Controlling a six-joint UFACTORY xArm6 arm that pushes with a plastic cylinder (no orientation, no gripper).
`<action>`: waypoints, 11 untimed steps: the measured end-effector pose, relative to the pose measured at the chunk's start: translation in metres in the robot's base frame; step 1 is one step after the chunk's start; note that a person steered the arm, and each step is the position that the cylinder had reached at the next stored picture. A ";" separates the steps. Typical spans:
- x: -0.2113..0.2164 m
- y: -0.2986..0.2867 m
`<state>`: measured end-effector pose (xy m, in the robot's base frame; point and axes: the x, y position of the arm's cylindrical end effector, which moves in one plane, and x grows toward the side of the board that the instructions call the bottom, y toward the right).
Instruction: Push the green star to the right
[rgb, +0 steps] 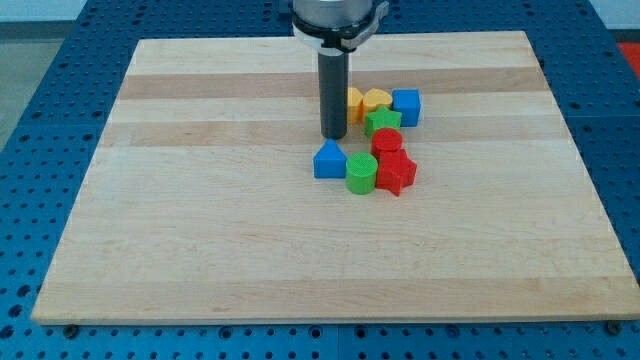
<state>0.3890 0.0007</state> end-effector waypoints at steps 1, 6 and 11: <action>0.005 0.003; -0.027 0.108; 0.023 0.108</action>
